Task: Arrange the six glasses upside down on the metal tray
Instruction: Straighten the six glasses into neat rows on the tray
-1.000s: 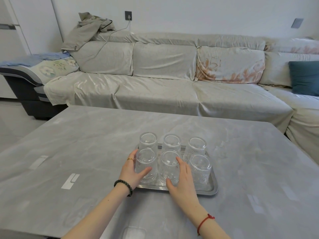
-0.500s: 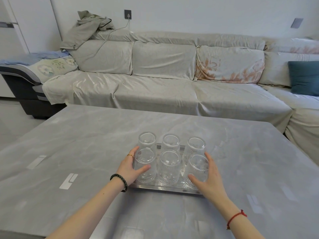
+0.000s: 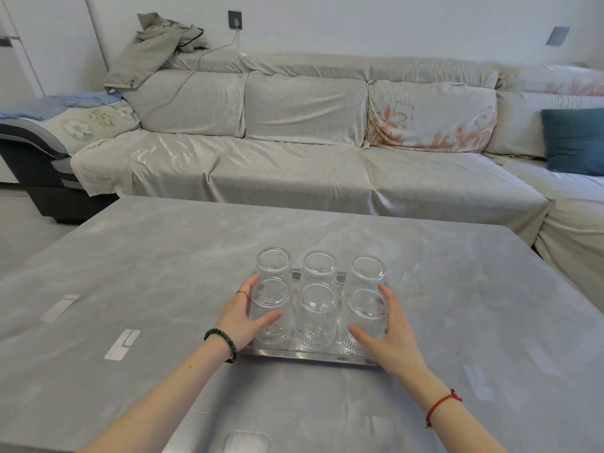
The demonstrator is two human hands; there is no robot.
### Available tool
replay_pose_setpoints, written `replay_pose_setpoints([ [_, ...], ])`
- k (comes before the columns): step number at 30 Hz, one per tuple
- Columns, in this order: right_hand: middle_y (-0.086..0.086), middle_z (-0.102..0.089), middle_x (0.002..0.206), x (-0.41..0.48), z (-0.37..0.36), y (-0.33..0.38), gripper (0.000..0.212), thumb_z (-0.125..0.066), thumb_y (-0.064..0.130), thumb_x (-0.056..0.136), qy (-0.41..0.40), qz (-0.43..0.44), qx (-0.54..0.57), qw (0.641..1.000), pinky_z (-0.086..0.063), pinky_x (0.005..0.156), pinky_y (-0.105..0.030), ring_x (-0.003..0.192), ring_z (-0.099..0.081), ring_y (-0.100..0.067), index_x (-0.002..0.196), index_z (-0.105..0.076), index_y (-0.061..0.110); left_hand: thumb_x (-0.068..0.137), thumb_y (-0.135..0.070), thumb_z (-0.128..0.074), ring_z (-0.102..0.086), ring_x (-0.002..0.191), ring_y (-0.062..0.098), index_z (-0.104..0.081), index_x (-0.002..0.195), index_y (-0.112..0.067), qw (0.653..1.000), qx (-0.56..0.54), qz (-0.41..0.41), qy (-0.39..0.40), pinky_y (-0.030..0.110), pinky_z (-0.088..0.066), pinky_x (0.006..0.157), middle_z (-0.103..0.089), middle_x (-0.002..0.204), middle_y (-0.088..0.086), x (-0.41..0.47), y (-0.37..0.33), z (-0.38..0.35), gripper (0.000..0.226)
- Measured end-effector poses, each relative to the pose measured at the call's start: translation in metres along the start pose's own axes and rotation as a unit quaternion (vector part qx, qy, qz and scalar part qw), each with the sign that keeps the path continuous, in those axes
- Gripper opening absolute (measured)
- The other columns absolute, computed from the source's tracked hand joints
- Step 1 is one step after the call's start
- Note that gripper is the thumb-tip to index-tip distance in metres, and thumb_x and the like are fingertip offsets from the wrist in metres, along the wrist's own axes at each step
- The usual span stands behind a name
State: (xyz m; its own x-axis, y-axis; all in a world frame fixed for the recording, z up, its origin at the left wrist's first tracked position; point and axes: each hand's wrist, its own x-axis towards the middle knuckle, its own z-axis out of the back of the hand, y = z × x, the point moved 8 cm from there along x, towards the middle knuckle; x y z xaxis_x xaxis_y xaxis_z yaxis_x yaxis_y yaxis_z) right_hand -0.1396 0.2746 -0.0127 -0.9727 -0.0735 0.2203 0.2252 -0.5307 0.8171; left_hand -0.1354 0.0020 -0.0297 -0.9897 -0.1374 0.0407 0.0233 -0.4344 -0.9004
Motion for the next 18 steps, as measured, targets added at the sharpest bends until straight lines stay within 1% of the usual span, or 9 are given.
replay_pose_setpoints([
  [2,0.011,-0.037,0.134,0.007,0.008,-0.004,0.08,-0.072,0.041,0.071,-0.02,-0.036,0.05,0.998,-0.032,0.103,-0.03,0.123,-0.036,-0.006,0.136,-0.027,0.029,0.074,-0.038,-0.068,-0.044,0.117,0.013,-0.03,0.135,-0.023,1.0,-0.027,-0.001,-0.011,0.032,-0.036,0.104,-0.044,0.134,0.0,0.001,-0.003,0.003,0.073],
  [5,-0.006,-0.039,0.139,0.031,0.026,-0.007,0.066,-0.063,0.039,0.08,-0.052,-0.081,0.121,0.988,-0.036,0.097,-0.033,0.124,-0.041,-0.02,0.135,-0.029,0.027,0.087,-0.036,-0.049,-0.043,0.113,0.012,-0.034,0.133,-0.019,0.995,-0.077,-0.003,-0.057,0.028,-0.034,0.096,-0.044,0.138,0.006,0.011,-0.013,0.015,0.052],
  [7,-0.01,-0.035,0.144,0.052,0.034,-0.01,0.066,-0.061,0.039,0.081,-0.03,-0.111,0.124,0.986,-0.037,0.1,-0.039,0.127,-0.039,-0.026,0.137,-0.028,0.026,0.09,-0.033,-0.046,-0.043,0.115,0.013,-0.034,0.134,-0.017,0.992,-0.101,0.005,-0.077,0.028,-0.033,0.094,-0.041,0.14,0.008,0.025,-0.02,0.023,0.048],
  [9,-0.013,-0.032,0.146,0.07,0.033,-0.013,0.067,-0.06,0.039,0.082,0.017,-0.144,0.117,0.983,-0.039,0.098,-0.043,0.129,-0.038,-0.03,0.138,-0.026,0.026,0.09,-0.032,-0.046,-0.04,0.124,0.019,-0.031,0.136,-0.017,0.992,-0.108,0.026,-0.067,0.03,-0.033,0.097,-0.037,0.143,0.008,0.041,-0.025,0.024,0.05],
  [11,-0.015,-0.031,0.145,0.082,0.026,-0.016,0.065,-0.06,0.036,0.083,0.062,-0.17,0.118,0.976,-0.043,0.091,-0.041,0.127,-0.039,-0.03,0.138,-0.027,0.024,0.091,-0.033,-0.045,-0.035,0.132,0.024,-0.028,0.138,-0.019,0.994,-0.091,0.053,-0.038,0.034,-0.03,0.104,-0.033,0.147,0.009,0.057,-0.027,0.019,0.052],
  [14,-0.016,-0.038,0.14,0.088,0.014,-0.017,0.063,-0.063,0.032,0.083,0.097,-0.191,0.118,0.97,-0.045,0.083,-0.038,0.117,-0.045,-0.027,0.136,-0.031,0.024,0.092,-0.031,-0.044,-0.03,0.135,0.024,-0.026,0.139,-0.02,0.995,-0.054,0.079,0.008,0.036,-0.027,0.108,-0.029,0.149,0.008,0.072,-0.026,0.007,0.052],
  [16,-0.015,-0.042,0.138,0.089,0.011,-0.018,0.064,-0.065,0.029,0.081,0.099,-0.184,0.097,0.973,-0.045,0.089,-0.04,0.117,-0.047,-0.028,0.135,-0.032,0.023,0.093,-0.027,-0.044,-0.029,0.135,0.025,-0.029,0.138,-0.019,0.996,-0.016,0.082,0.009,0.038,-0.027,0.109,-0.03,0.149,0.006,0.077,-0.024,0.004,0.049],
  [18,-0.014,-0.044,0.137,0.089,0.009,-0.019,0.066,-0.067,0.027,0.079,0.096,-0.172,0.089,0.976,-0.044,0.096,-0.041,0.12,-0.046,-0.029,0.135,-0.033,0.022,0.093,-0.023,-0.044,-0.031,0.134,0.025,-0.031,0.137,-0.018,0.997,-0.003,0.08,0.005,0.038,-0.028,0.108,-0.032,0.148,0.003,0.078,-0.023,0.004,0.047],
])
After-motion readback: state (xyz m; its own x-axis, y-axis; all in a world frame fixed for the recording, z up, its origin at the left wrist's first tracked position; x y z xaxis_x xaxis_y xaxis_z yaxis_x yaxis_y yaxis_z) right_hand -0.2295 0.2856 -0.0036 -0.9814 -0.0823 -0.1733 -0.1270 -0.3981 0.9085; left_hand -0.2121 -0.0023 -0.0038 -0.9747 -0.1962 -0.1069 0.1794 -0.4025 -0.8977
